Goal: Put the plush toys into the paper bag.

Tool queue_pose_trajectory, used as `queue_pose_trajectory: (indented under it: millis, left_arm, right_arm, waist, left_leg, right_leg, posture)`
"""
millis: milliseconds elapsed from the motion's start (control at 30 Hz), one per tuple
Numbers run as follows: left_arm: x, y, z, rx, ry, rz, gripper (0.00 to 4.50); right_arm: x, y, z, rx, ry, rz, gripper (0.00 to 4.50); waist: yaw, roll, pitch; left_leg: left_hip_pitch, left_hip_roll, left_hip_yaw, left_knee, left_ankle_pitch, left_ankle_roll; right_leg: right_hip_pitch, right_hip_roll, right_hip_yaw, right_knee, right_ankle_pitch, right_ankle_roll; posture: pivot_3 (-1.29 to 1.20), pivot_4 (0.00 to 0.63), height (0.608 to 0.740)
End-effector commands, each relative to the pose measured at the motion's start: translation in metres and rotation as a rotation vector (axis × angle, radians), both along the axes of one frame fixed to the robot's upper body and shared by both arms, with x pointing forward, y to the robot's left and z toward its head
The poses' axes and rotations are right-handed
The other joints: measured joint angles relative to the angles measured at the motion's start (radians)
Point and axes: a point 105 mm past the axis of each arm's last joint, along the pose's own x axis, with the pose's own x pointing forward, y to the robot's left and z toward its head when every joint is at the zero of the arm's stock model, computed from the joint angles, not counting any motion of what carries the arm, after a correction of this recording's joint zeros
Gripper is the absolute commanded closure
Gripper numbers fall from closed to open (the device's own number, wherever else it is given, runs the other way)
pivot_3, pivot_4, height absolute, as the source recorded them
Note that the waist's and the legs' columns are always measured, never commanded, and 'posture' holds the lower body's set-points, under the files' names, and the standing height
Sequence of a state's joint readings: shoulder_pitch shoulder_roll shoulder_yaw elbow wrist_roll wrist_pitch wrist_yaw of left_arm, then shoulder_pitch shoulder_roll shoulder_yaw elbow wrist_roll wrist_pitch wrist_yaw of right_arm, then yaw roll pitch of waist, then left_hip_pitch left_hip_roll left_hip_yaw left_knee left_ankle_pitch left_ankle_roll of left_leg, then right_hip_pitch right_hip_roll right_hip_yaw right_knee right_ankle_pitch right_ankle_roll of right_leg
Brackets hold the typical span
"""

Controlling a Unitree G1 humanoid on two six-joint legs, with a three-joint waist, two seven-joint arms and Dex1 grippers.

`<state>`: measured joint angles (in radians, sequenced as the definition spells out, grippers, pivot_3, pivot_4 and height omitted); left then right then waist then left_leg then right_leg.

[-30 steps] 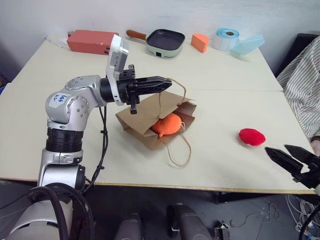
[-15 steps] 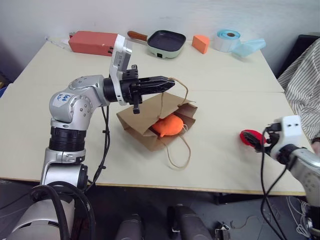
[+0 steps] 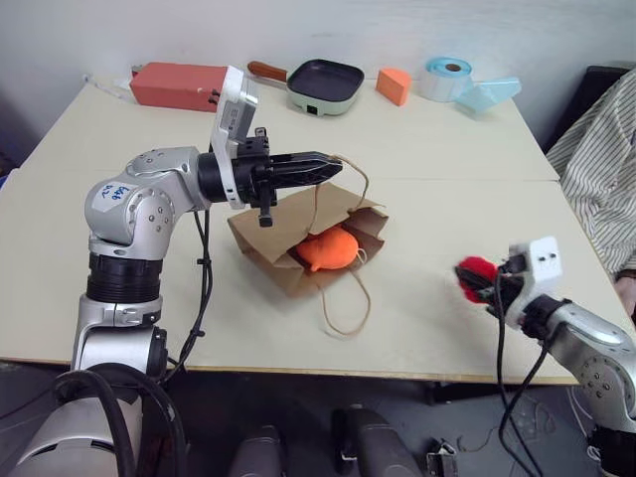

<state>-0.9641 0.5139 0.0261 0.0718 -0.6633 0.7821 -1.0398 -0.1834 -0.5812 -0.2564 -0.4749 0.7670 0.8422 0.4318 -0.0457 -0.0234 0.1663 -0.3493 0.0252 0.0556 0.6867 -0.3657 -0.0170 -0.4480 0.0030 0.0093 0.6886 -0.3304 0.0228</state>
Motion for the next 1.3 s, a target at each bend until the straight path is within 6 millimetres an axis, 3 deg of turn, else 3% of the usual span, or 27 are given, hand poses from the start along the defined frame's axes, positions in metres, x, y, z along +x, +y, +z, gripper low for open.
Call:
queue_pose_trajectory:
  millis: [33, 133, 333, 533, 667, 900, 1133, 1267, 1300]
  left_arm:
    - [-0.008, -0.004, 0.011, -0.016, -0.049, -0.031, 4.5]
    - [-0.009, -0.008, 0.016, -0.032, -0.048, -0.046, 4.5]
    - [-0.012, -0.013, 0.03, -0.099, -0.023, -0.067, 4.5]
    - [-0.011, -0.014, 0.029, -0.121, -0.008, -0.051, 4.5]
    - [-0.01, -0.015, 0.03, -0.137, 0.002, -0.044, 4.5]
    - [-0.012, -0.015, 0.028, -0.129, 0.01, -0.046, 4.5]
    - [-0.012, -0.011, 0.026, -0.127, 0.015, -0.029, 4.5]
    - [-0.009, -0.011, 0.021, -0.116, 0.013, -0.015, 4.5]
    - [-0.009, -0.011, 0.019, -0.111, 0.013, -0.015, 4.5]
  right_arm:
    - [0.003, 0.06, 0.022, 0.088, -0.029, 0.167, 4.05]
    - [0.017, 0.107, 0.019, 0.037, -0.02, 0.25, 4.05]
    - [0.039, 0.148, 0.001, -0.102, -0.038, 0.282, 4.05]
    - [0.044, 0.172, 0.009, -0.144, -0.128, 0.357, 4.05]
    - [0.055, 0.188, 0.01, -0.17, -0.175, 0.364, 4.05]
    - [0.084, 0.189, 0.003, -0.245, -0.254, 0.261, 4.05]
    - [0.082, 0.187, -0.001, -0.287, -0.276, 0.284, 1.64]
    - [0.061, 0.181, 0.021, -0.271, -0.345, 0.358, 0.71]
    - [0.053, 0.176, 0.024, -0.272, -0.353, 0.383, 0.71]
  waist:
    - [-0.004, 0.0, 0.0]
    - [-0.006, 0.0, 0.0]
    - [-0.001, 0.0, 0.0]
    - [-0.013, 0.0, 0.0]
    - [-0.02, 0.0, 0.0]
    - [-0.031, 0.0, 0.0]
    - [-0.04, 0.0, 0.0]
    - [-0.036, 0.0, 0.0]
    - [-0.035, 0.0, 0.0]
  left_leg:
    - [0.001, 0.0, 0.0, 0.0, 0.0, -0.001]
    - [0.0, 0.0, 0.0, 0.001, 0.001, -0.001]
    - [-0.008, 0.0, -0.005, 0.005, -0.001, 0.001]
    - [-0.02, 0.0, -0.006, 0.013, -0.001, 0.002]
    - [-0.019, 0.0, -0.006, 0.013, -0.001, 0.002]
    - [-0.019, 0.0, -0.006, 0.013, -0.001, 0.001]
    - [-0.019, 0.0, -0.006, 0.013, -0.001, 0.001]
    - [-0.019, 0.0, -0.006, 0.013, 0.0, 0.001]
    - [-0.019, 0.0, -0.006, 0.013, 0.0, 0.001]
  right_leg:
    - [0.0, 0.0, 0.0, 0.0, 0.0, 0.0]
    - [0.0, 0.0, 0.0, 0.001, 0.0, 0.0]
    - [-0.004, -0.001, -0.001, 0.0, 0.0, 0.0]
    - [-0.015, -0.001, -0.001, 0.006, 0.0, 0.0]
    - [-0.015, -0.001, -0.001, 0.008, 0.0, 0.0]
    - [-0.015, -0.001, -0.001, 0.008, 0.0, 0.0]
    - [-0.015, -0.001, -0.001, 0.009, 0.0, 0.0]
    - [-0.015, -0.001, -0.001, 0.009, 0.0, 0.0]
    - [-0.015, -0.001, -0.001, 0.008, 0.0, 0.0]
  posture:
    - [0.0, 0.15, 0.74]
    - [0.0, 0.15, 0.74]
    - [0.0, 0.15, 0.74]
    - [0.0, 0.15, 0.74]
    - [0.0, 0.15, 0.74]
    - [0.0, 0.15, 0.74]
    - [0.0, 0.15, 0.74]
    - [0.0, 0.15, 0.74]
    - [0.0, 0.15, 0.74]
